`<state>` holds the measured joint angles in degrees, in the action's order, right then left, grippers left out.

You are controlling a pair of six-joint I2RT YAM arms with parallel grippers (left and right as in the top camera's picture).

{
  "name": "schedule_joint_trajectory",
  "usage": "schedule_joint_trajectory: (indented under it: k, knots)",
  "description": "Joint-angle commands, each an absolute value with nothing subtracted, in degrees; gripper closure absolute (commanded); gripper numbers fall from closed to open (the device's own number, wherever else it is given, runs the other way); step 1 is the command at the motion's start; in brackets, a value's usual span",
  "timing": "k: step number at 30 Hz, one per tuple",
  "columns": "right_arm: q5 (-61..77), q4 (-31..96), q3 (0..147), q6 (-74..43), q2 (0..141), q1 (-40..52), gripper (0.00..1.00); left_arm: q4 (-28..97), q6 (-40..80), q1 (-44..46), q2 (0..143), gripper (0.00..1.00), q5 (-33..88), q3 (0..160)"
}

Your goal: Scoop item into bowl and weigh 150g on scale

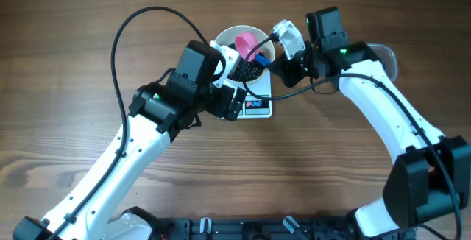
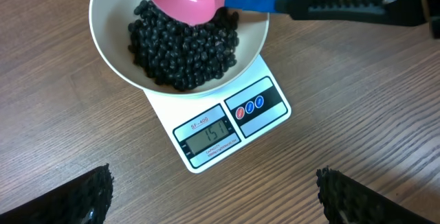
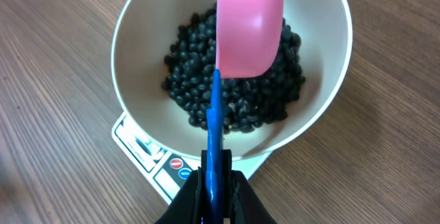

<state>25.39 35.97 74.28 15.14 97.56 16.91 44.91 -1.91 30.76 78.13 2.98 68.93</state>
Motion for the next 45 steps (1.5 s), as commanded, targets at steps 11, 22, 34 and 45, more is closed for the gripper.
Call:
schedule_joint_trajectory:
  k: [11,22,34,45]
  knots:
    - [18.8,33.8,74.6,16.3,99.5,17.1,0.96,44.8,-2.8,31.0,78.5,0.0,3.8,68.6]
    - [23.6,35.9,74.6,14.8,101.5,17.1,0.96,44.8,-2.8,31.0,78.5,0.0,3.8,68.6]
    - [28.8,35.0,74.7,10.1,101.2,17.0,0.96,44.8,-2.8,31.0,78.5,0.0,3.8,68.6]
    - [25.1,33.8,74.8,10.1,94.3,15.8,0.96,44.8,-2.8,31.0,78.5,0.0,3.8,68.6]
